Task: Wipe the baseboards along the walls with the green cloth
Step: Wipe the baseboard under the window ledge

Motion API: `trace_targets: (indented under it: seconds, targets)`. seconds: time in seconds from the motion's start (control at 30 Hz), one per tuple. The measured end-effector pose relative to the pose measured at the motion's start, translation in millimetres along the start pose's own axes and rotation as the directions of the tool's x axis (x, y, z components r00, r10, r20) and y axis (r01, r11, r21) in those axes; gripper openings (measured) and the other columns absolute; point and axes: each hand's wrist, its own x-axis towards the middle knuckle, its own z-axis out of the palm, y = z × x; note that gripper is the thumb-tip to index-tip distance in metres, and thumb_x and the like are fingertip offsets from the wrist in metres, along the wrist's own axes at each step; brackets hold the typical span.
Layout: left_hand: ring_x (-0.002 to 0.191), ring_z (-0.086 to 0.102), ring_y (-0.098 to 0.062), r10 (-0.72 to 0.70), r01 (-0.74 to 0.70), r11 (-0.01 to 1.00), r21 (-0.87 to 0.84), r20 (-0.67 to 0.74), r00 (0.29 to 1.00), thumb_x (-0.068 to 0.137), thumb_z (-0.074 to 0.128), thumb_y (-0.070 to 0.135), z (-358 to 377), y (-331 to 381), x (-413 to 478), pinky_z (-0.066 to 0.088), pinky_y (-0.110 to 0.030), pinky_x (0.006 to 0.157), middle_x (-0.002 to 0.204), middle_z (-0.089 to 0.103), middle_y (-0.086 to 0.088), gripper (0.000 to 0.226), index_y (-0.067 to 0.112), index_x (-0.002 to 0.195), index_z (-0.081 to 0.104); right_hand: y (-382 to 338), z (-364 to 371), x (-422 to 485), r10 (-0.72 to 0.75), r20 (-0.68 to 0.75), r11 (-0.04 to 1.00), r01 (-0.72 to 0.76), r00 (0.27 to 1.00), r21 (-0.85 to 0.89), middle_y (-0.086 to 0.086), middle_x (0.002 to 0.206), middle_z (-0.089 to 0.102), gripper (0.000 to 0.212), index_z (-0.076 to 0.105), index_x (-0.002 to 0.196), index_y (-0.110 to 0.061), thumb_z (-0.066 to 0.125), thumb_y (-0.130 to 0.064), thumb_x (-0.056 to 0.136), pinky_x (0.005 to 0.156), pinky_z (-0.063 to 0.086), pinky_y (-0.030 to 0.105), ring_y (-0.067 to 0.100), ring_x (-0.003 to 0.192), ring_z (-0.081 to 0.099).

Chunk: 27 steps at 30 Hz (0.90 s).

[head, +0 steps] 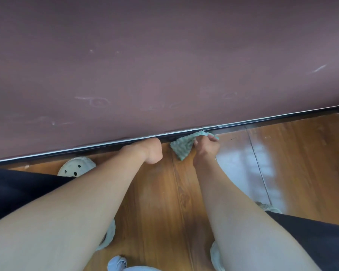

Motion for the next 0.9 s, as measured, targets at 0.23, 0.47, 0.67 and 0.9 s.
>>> trace_targets:
  seconds: [0.23, 0.47, 0.67, 0.9]
  targets:
    - [0.100, 0.069, -0.027, -0.012, 0.011, 0.999, 0.047, 0.015, 1.000, 0.079, 0.046, 0.020, 4, 23, 1, 0.057, -0.042, 0.094, 0.113, 0.072, -0.003, 0.042, 0.014, 0.110, 0.074, 3, -2, -15, 0.014, 0.237, 0.995, 0.009, 0.971, -0.098, 0.016, 0.090, 0.066, 0.031, 0.058, 0.113, 0.000, 0.060, 0.010, 0.084, 0.064, 0.056, 0.027, 0.019, 0.064, 0.063]
    - [0.107, 0.068, -0.027, 0.056, -0.059, 0.994, 0.087, 0.036, 0.998, 0.067, 0.038, 0.020, 5, 61, 1, 0.056, -0.043, 0.097, 0.119, 0.071, -0.003, 0.059, 0.015, 0.114, 0.074, -49, -25, 28, -0.172, 0.030, 0.984, 0.173, 0.985, -0.052, 0.009, 0.107, 0.067, 0.036, 0.064, 0.114, -0.012, 0.068, 0.005, 0.083, 0.097, 0.055, 0.039, 0.027, 0.103, 0.068]
    - [0.106, 0.067, -0.028, 0.074, -0.075, 0.994, 0.077, 0.021, 0.997, 0.080, 0.043, 0.014, 2, 87, 6, 0.056, -0.042, 0.097, 0.118, 0.071, -0.005, 0.045, 0.014, 0.112, 0.073, -41, -25, 29, -0.149, 0.133, 0.965, 0.173, 0.980, -0.195, 0.012, 0.112, 0.068, 0.032, 0.064, 0.113, -0.008, 0.071, 0.002, 0.083, 0.099, 0.053, 0.037, 0.026, 0.103, 0.068]
    - [0.100, 0.065, -0.028, 0.047, -0.051, 0.991, 0.123, 0.035, 0.998, 0.095, 0.048, 0.014, 2, 109, 12, 0.051, -0.034, 0.081, 0.097, 0.063, -0.006, 0.029, 0.011, 0.119, 0.063, -40, -23, 23, -0.060, 0.392, 0.859, 0.248, 0.918, -0.448, 0.009, 0.089, 0.073, 0.014, 0.070, 0.095, -0.008, 0.072, -0.004, 0.081, 0.075, 0.058, 0.033, 0.025, 0.083, 0.070]
